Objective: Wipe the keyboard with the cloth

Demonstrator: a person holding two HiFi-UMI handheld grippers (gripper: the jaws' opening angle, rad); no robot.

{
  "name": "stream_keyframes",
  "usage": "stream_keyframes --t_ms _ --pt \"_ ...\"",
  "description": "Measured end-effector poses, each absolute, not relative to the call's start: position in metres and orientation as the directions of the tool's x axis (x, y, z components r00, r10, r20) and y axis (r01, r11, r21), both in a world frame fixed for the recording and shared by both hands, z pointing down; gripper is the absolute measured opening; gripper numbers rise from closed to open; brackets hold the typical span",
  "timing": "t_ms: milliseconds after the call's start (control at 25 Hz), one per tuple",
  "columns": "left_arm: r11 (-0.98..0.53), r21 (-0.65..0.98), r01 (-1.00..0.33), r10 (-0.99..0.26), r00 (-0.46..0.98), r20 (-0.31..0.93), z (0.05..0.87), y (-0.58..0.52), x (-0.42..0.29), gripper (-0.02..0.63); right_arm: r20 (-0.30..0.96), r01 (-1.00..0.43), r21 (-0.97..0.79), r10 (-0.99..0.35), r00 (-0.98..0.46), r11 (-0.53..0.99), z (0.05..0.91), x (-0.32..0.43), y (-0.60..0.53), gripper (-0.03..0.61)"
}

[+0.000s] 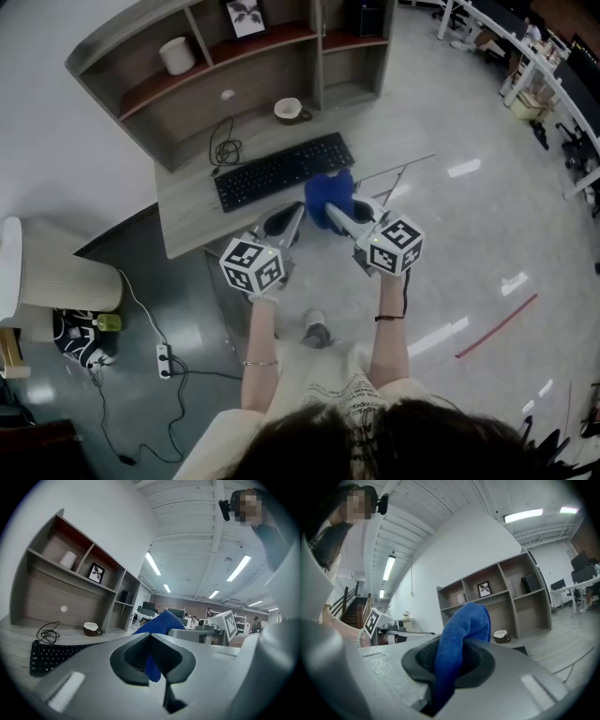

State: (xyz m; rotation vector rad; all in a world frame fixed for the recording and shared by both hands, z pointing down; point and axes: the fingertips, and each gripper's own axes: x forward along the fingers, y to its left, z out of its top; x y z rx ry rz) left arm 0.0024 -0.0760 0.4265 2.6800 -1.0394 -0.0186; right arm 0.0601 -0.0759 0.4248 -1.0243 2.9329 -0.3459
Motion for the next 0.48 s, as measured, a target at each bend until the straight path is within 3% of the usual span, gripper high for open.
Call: stream_keyframes --t_ms 480 --pt "-0.741 0.256 -0.621 -0.624 0.777 0.082 0.431 -0.103 0.004 -0.003 0.074 -0.659 -0.214 -0.661 -0.747 0.721 0.433 0.064 -0.097 0.052"
